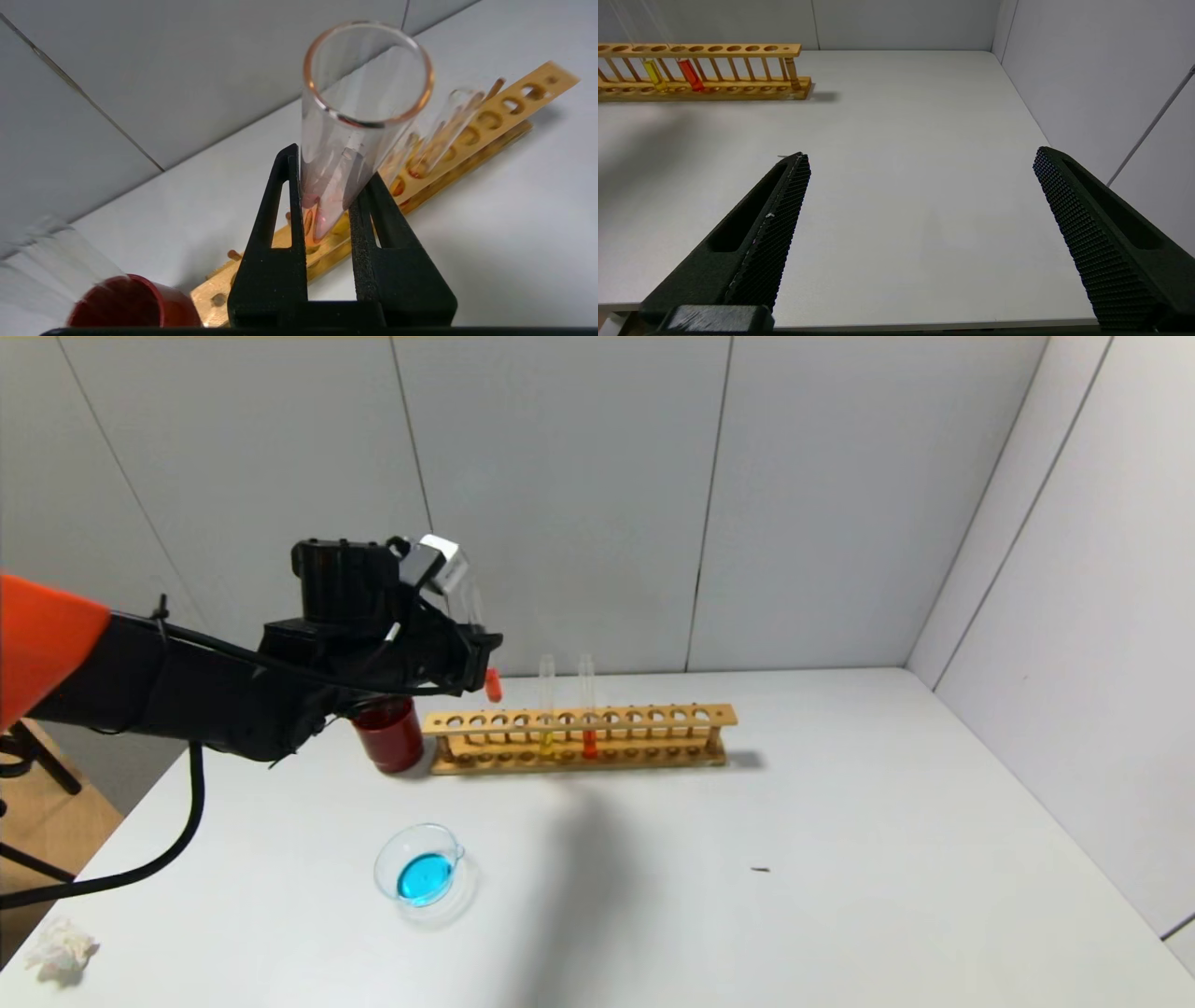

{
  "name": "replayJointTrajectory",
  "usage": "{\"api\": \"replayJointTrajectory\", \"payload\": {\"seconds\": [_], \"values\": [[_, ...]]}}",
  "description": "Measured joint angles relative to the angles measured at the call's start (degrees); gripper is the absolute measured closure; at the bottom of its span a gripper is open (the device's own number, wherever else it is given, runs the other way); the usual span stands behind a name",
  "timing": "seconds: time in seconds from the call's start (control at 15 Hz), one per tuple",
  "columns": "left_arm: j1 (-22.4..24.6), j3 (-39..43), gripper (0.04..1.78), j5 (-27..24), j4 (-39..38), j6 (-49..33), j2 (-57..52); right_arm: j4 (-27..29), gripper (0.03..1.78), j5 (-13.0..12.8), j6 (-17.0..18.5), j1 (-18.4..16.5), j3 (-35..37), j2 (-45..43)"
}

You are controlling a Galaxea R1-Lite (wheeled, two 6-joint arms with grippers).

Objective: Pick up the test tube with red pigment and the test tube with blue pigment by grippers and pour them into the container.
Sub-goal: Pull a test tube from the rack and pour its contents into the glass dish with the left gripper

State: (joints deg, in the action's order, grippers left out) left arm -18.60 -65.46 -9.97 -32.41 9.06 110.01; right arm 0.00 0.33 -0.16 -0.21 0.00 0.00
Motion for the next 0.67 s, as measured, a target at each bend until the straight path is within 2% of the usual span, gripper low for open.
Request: {"api": "replayJointTrajectory", "payload": {"seconds": [0.2, 0.4, 0.67], "values": [[-0.9, 4.3, 1.51, -0.1, 2.3, 1.3, -6.7, 0.0, 0.06, 0.0, 0.0, 0.0, 0.0, 0.0], [-1.1, 13.2, 1.51, 0.1, 3.5, 8.3, -14.3, 0.0, 0.06, 0.0, 0.0, 0.0, 0.0, 0.0], [-0.6, 21.7, 1.51, 6.0, 6.6, 19.5, -23.1, 0.0, 0.06, 0.0, 0.0, 0.0, 0.0, 0.0]]}}
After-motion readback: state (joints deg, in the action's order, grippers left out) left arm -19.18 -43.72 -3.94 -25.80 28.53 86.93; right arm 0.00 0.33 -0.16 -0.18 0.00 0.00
